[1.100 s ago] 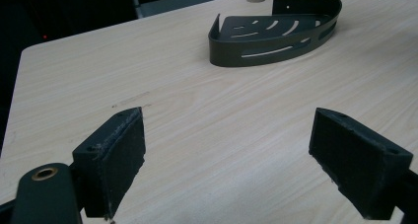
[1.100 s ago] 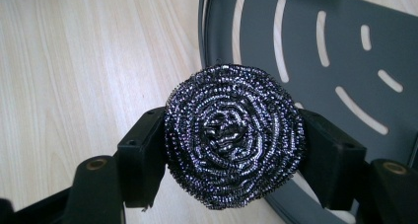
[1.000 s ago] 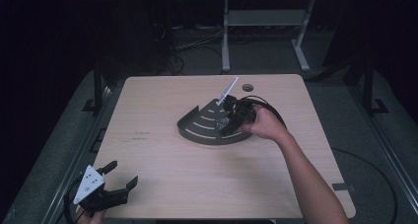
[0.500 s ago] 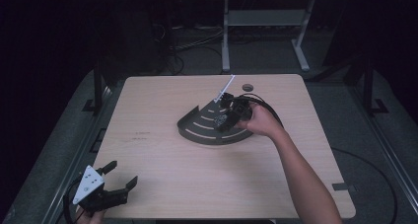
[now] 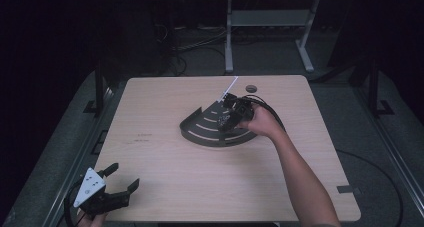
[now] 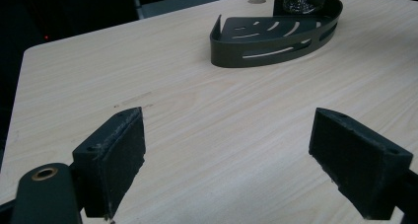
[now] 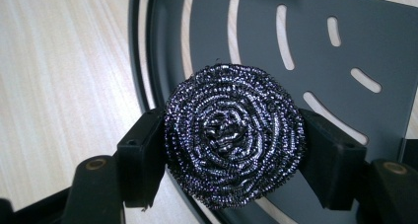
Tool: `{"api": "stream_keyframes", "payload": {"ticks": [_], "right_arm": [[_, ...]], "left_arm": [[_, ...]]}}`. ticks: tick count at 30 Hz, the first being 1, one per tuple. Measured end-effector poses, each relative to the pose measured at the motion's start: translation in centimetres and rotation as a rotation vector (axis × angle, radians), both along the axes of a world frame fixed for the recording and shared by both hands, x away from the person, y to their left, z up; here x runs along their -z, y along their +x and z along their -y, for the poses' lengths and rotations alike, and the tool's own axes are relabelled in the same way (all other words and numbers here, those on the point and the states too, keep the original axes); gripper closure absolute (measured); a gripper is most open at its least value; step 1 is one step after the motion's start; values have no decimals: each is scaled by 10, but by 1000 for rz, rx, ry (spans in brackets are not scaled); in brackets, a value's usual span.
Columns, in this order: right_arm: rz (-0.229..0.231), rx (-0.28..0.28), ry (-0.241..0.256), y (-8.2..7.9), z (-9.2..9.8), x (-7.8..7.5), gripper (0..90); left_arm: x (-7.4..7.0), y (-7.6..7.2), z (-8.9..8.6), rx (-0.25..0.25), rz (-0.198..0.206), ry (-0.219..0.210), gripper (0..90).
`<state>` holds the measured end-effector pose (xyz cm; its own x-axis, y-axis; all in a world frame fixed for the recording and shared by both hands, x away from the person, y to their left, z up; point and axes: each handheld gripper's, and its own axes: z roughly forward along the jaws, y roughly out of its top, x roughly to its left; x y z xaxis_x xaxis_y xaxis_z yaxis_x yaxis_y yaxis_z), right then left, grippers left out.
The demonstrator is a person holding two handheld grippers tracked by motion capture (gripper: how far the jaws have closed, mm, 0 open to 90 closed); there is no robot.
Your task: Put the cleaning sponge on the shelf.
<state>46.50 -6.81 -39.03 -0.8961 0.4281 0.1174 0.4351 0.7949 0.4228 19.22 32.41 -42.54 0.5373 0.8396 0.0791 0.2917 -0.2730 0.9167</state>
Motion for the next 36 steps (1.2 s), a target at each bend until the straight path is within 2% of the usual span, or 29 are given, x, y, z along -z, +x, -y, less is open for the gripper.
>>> {"api": "stream_keyframes", "payload": {"ticks": [21, 36], "right_arm": [[-31, 51, -8, 12, 3, 21, 317], [-47, 63, -11, 14, 0, 34, 314]], "left_arm": [[0, 0, -1, 0, 0, 1, 133], [0, -1, -1, -1, -1, -2, 133]]}}
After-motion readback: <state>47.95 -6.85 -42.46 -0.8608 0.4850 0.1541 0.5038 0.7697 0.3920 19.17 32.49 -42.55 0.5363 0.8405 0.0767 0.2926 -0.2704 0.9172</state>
